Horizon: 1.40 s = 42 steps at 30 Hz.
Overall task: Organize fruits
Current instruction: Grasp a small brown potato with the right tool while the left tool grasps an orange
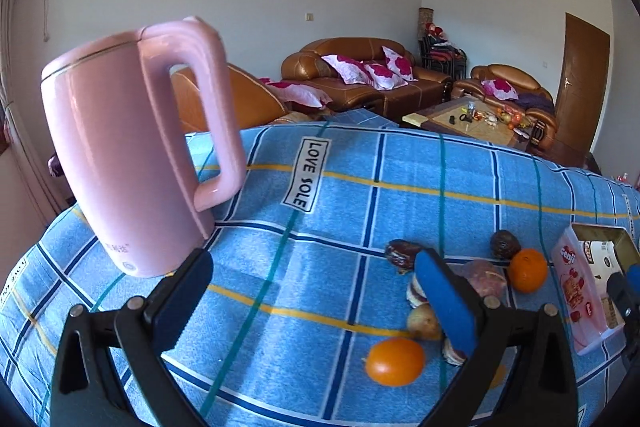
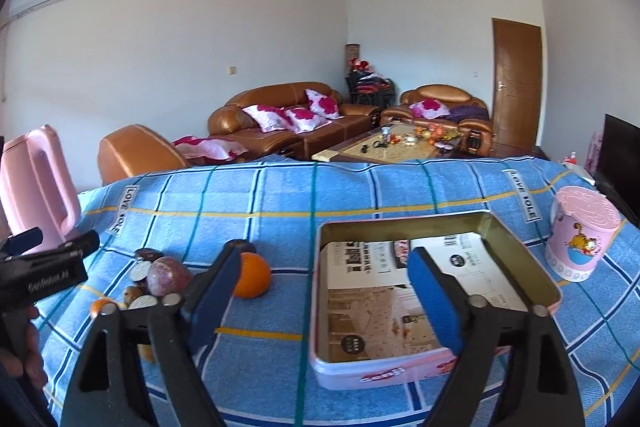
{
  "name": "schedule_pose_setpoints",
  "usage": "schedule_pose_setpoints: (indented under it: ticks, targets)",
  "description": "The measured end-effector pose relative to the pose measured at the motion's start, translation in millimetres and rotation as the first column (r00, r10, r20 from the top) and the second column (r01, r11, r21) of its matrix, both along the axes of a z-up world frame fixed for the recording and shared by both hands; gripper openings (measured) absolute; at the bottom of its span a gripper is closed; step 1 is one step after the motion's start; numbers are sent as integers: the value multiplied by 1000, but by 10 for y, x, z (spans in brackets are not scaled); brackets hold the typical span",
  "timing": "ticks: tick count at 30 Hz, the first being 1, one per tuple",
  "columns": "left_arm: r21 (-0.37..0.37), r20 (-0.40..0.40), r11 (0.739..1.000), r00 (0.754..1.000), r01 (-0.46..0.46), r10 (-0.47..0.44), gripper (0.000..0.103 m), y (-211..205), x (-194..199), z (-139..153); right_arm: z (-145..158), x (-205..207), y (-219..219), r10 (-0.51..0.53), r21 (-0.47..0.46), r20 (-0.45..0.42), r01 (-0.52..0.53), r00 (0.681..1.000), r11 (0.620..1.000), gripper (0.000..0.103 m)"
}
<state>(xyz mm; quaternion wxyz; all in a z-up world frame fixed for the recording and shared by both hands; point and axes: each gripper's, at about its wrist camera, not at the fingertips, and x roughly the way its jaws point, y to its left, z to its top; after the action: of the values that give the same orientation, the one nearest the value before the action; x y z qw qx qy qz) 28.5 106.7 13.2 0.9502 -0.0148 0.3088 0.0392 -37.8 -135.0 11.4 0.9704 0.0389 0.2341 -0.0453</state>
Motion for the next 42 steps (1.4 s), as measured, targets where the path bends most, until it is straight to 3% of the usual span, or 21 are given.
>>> schedule_pose_setpoints:
  ticks: [1, 5, 9, 16, 20, 22, 26, 30, 34, 36, 39, 42]
  targets:
    - [-11, -17, 1000, 1000, 9, -9, 103, 58, 14, -23, -33, 35, 39, 51, 23, -32, -51, 998, 998, 58]
    - [34, -55, 998, 997, 55, -53, 103, 134, 0, -78, -197, 146, 225, 250, 145, -139, -229, 958, 962, 57]
    - [41, -89, 988, 985, 152, -148, 103, 110, -41, -121, -338, 194, 518, 390, 161, -208, -362, 897, 918, 57]
    - [132, -149, 947, 950, 293, -273, 103, -199, -93, -194, -519, 288, 814, 441, 138, -319, -419, 839, 897, 57]
    - [126, -166, 932, 934, 340, -318, 103, -272, -108, -219, -559, 309, 868, 427, 119, -369, -413, 826, 903, 56]
    - [123, -175, 929, 929, 350, -327, 103, -285, -106, -234, -549, 305, 869, 436, 110, -377, -428, 817, 897, 35]
    - [103, -199, 916, 910, 388, -363, 102, -332, -100, -287, -534, 273, 805, 409, 80, -382, -412, 828, 908, 32]
    - [101, -229, 904, 894, 415, -385, 86, -401, -53, -403, -454, 254, 623, 356, 78, -343, -351, 869, 933, 32]
    - [100, -253, 906, 891, 411, -376, 80, -432, -17, -486, -324, 235, 462, 324, 107, -281, -306, 903, 946, 32]
    - [93, -269, 906, 887, 413, -377, 62, -445, 6, -530, -288, 229, 446, 316, 110, -263, -297, 911, 948, 32]
    - [21, -270, 902, 871, 432, -410, 42, -425, 28, -553, -259, 226, 456, 314, 105, -249, -296, 916, 949, 32]
    - [18, -265, 903, 873, 429, -410, 42, -426, 18, -554, -232, 202, 428, 315, 109, -233, -298, 920, 948, 32]
